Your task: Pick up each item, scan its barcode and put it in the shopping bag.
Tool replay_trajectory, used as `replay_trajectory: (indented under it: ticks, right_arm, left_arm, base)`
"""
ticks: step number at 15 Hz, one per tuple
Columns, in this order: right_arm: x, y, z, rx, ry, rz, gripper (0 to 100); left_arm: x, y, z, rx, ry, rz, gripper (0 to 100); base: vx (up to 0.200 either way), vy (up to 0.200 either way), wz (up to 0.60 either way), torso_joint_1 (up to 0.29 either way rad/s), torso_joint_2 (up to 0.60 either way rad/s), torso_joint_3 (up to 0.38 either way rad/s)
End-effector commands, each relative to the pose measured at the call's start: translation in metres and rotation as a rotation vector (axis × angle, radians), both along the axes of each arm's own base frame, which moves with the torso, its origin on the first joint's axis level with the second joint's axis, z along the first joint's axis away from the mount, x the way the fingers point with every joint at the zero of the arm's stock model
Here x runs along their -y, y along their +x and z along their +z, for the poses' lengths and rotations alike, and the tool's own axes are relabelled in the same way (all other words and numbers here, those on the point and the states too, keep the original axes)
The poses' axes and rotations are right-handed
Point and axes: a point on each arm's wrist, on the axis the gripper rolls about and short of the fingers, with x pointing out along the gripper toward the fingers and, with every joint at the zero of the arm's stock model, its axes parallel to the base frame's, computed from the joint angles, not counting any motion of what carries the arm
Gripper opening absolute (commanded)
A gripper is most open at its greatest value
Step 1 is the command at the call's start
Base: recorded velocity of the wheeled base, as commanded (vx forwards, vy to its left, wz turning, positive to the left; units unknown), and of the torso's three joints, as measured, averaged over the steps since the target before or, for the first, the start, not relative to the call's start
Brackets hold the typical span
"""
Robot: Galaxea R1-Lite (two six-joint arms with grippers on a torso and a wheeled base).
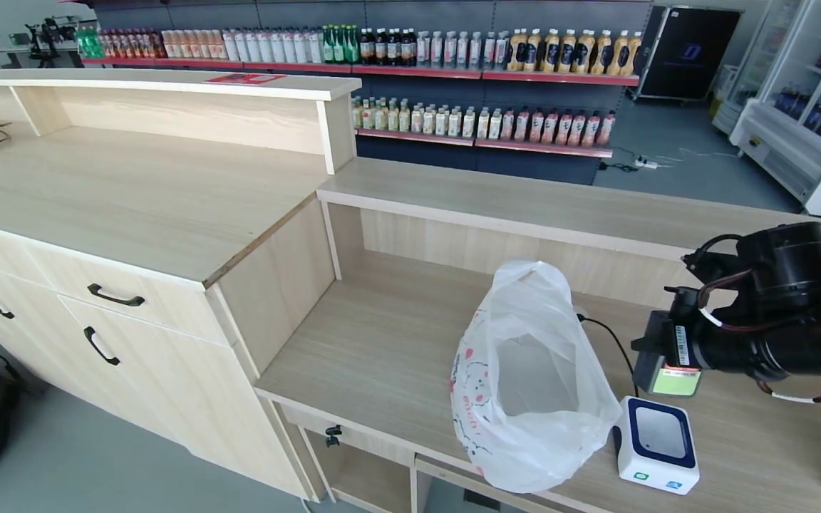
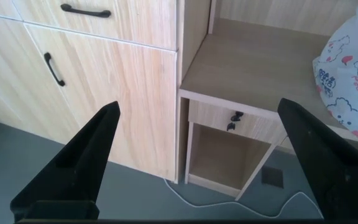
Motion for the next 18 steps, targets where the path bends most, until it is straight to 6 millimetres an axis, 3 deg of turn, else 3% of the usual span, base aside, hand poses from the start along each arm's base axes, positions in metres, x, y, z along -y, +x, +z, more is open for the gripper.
replay_trajectory:
  ticks: [1,10,18]
  right_arm:
    - [0.006,0.008,-0.017,-0.060,-0.028,-0.045,0]
    - [0.017,0.008,-0.059,-0.241,-0.239,-0.068,0]
    - [0.023,0.000,-0.056,-0.236,-0.356,-0.157,0]
  left_arm:
    - [0.000,0.000,0.000,-0.001,0.000,-0.001,100]
    - [0.000,0.000,0.000,-0.001,0.000,-0.001,100]
    - [0.000,0.000,0.000,-0.001,0.000,-0.001,100]
  base:
    - [0.000,0.000,0.00,0.000,0.00,0.000]
    - [0.000,0.000,0.00,0.000,0.00,0.000]
    - [0.000,0.000,0.00,0.000,0.00,0.000]
